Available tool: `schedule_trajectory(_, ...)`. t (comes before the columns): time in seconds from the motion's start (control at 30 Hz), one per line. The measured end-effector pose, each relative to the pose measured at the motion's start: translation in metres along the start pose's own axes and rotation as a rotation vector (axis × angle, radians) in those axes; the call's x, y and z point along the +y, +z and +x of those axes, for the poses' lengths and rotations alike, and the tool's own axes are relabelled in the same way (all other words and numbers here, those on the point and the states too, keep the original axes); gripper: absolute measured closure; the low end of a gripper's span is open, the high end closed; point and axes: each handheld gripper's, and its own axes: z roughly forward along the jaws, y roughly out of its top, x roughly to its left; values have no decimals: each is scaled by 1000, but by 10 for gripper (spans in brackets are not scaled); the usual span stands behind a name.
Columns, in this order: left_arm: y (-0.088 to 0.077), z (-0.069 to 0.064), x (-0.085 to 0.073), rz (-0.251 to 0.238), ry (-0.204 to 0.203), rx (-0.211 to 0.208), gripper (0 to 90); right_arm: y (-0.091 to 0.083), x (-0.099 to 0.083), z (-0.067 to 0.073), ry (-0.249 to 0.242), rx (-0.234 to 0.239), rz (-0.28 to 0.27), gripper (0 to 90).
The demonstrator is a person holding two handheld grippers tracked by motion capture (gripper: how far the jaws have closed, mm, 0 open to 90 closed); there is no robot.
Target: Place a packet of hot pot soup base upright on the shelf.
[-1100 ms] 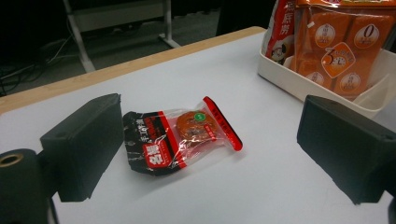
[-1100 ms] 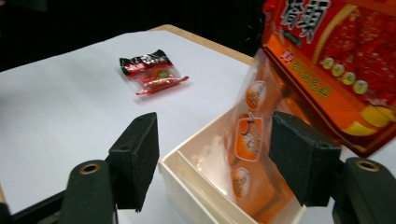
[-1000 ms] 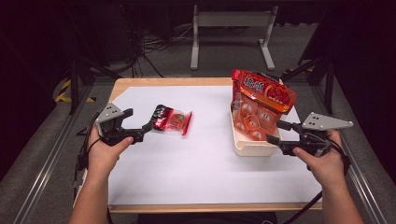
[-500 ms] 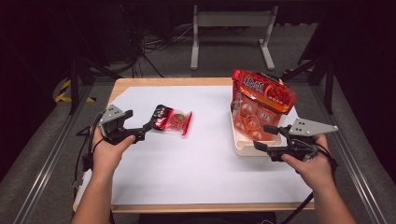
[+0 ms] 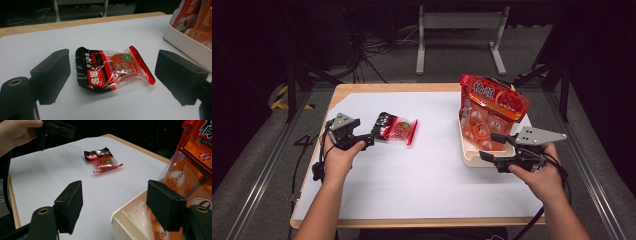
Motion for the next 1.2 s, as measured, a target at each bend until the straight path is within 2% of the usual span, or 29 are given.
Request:
schedule_trajectory(0.07,5,1,-2,24,19,18,150,1,0,1,-3,2,3,302)
schedule_trajectory(0.17,14,5,-4,53,22,30,153,1,0,1,-5,3,3,301)
schedule_trajectory(0.23,20,9,-5,54,-4,29,154,1,0,2,-5,1,4,299)
schedule_trajectory(0.33,27,13,-6,58,-21,38,151,0,0,1,-7,-1,3,294)
schedule_trajectory(0.5,41,15,-10,80,-33,39,147,0,-1,-1,-5,-4,5,291)
schedule_trajectory(0.63,53,20,-16,101,-76,15,155,0,0,-1,-7,-5,5,287)
schedule_trajectory(0.7,59,22,-19,114,-87,37,159,-1,0,-2,-6,-5,1,286)
schedule_trajectory(0.83,64,26,-24,159,-110,46,159,-4,0,-3,0,-12,-4,285)
schedule_trajectory(1.0,69,30,-27,189,-124,45,177,-4,-1,-4,4,-10,3,279)
schedule_trajectory(1.2,72,30,-29,218,-153,18,202,-2,-1,-4,6,-9,8,276)
